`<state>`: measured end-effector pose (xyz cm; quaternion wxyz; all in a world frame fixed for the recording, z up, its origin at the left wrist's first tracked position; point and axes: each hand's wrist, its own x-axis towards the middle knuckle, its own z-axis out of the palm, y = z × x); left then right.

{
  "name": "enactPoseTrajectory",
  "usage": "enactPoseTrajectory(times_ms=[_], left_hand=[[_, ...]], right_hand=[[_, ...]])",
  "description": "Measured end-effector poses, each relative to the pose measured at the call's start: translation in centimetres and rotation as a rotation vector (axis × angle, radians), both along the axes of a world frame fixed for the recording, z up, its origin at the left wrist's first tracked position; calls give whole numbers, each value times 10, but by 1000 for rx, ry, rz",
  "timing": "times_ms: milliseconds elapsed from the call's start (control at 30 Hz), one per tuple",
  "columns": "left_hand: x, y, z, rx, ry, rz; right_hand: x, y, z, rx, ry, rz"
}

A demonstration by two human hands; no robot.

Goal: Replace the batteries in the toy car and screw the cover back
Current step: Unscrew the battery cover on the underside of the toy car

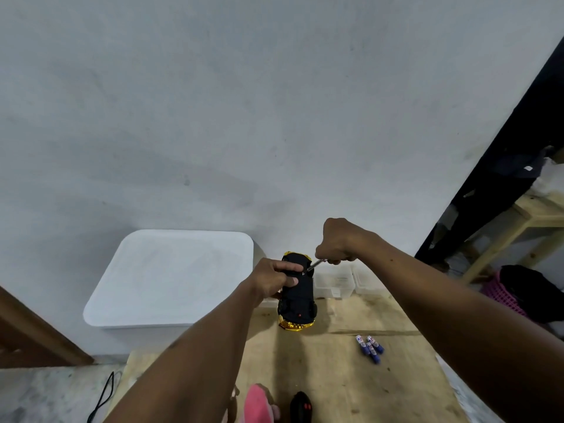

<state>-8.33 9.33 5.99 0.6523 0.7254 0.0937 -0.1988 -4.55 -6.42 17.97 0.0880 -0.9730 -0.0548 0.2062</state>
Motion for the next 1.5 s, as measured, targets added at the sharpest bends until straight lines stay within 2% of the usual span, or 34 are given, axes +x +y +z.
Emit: enactPoseTrajectory(times_ms=[300,533,733,1033,1200,1500], left_hand=[[0,-1,-3,-25,-9,20],[-2,-2,-6,2,-14,2],[-1,3,-2,-7,-9,27],[-4,-1,-3,10,-6,17],[-1,1,0,2,-10,19],[0,2,0,2,-13,15]], right_hand=[[2,2,4,-26,-1,15],[3,7,1,-120,-64,54],[0,9,0,-64,-48,18],[-5,10,6,-129,-24,75],[-5,13,10,-68,-29,44],[-4,16,7,-149,-32,85]])
